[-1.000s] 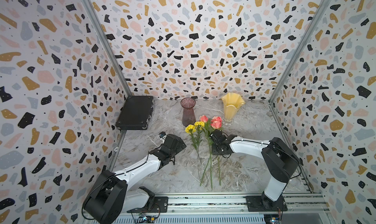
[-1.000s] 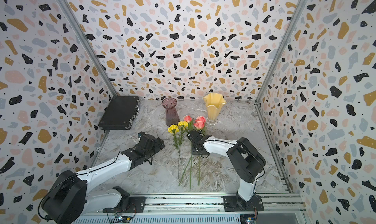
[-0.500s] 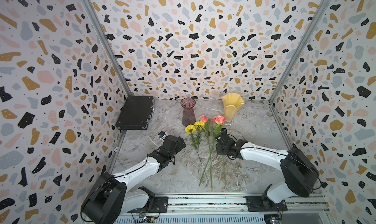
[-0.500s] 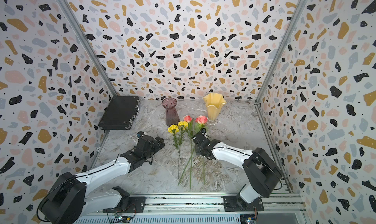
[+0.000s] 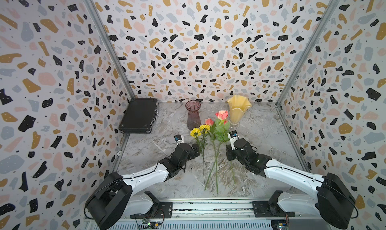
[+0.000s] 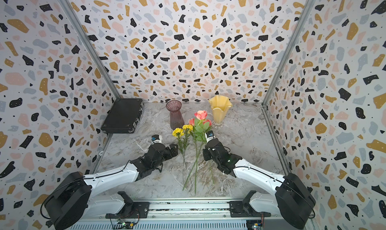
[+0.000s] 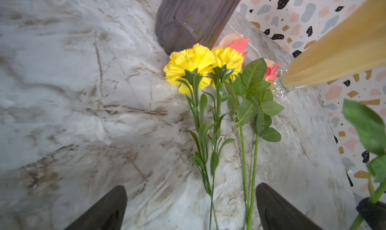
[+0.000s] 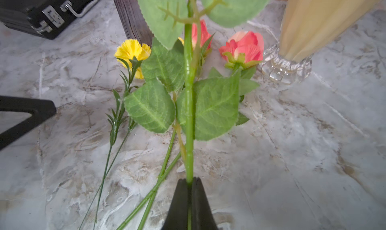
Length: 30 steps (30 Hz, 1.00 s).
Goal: Arrange the flowers in different vases according to their colors
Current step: Pick up the flower at the center of the board, then insert the flower into the vase.
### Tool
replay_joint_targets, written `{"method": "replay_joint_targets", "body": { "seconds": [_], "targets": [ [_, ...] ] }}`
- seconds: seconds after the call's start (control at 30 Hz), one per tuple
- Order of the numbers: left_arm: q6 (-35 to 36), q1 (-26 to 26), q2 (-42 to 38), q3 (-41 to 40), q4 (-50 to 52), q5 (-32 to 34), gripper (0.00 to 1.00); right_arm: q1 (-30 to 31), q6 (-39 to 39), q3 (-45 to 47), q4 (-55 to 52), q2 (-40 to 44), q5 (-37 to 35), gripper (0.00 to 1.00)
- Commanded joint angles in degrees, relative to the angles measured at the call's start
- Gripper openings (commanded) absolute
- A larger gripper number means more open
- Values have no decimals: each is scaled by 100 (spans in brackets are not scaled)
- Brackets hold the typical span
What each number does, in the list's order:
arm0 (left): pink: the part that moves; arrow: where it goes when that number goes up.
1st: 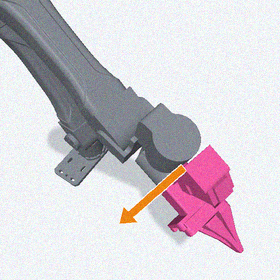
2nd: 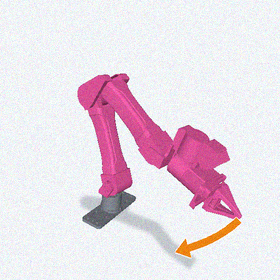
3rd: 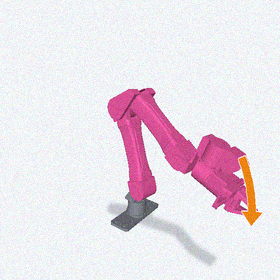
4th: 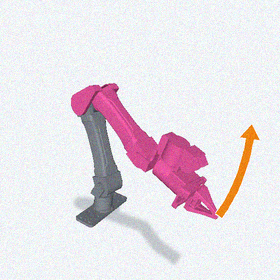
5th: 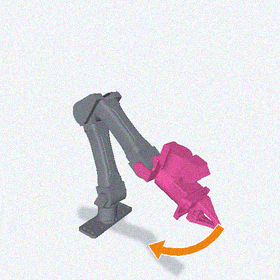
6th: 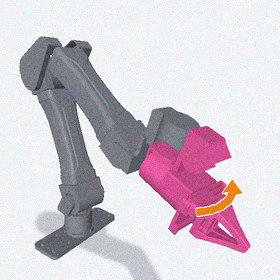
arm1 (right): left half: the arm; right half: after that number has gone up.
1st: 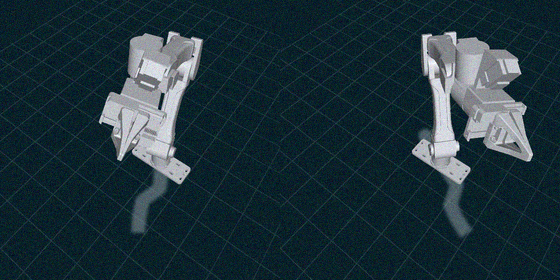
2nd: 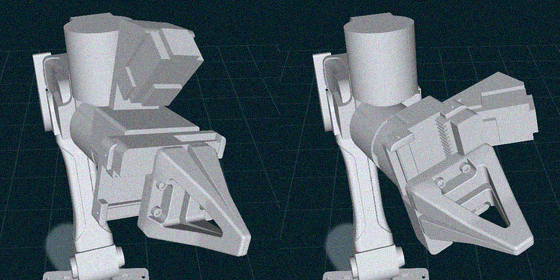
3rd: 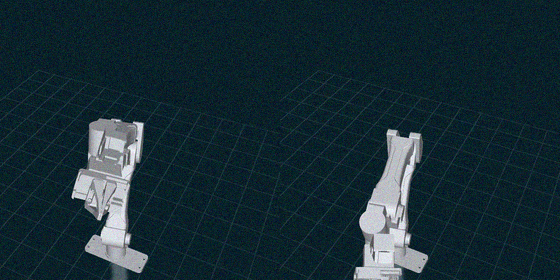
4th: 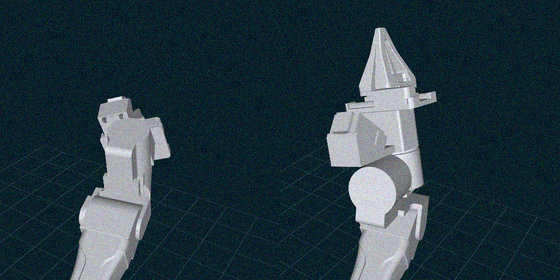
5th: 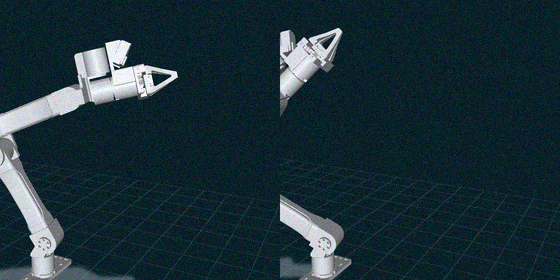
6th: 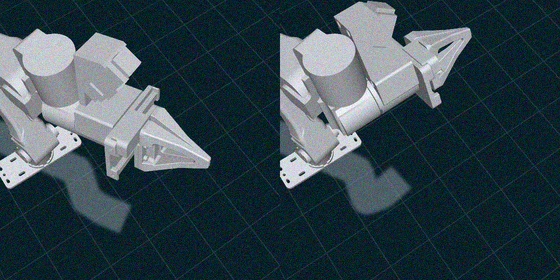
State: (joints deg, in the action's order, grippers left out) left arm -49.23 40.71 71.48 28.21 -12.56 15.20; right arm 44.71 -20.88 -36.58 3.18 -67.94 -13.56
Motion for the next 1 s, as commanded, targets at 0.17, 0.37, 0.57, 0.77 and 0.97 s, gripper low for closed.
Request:
{"method": "replay_joint_targets", "body": {
  "seconds": [0.17,0.37,0.57,0.77,0.97],
  "targets": [
    [426,130,-4,286,4,291,100,12,420,-1112,72,546,-1202,0],
    [397,128,-12,308,52,272,99,-353,1025,-2520,33,-83,-1796,0],
    [536,130,-28,299,60,427,100,-1509,646,-4201,-431,-1117,-1222,0],
    [823,130,-93,295,81,655,99,-2450,337,-6013,-930,-2215,-327,0],
    [798,128,-126,160,-180,619,99,-2839,542,-7275,-1075,-3110,110,0]
  ]
}}
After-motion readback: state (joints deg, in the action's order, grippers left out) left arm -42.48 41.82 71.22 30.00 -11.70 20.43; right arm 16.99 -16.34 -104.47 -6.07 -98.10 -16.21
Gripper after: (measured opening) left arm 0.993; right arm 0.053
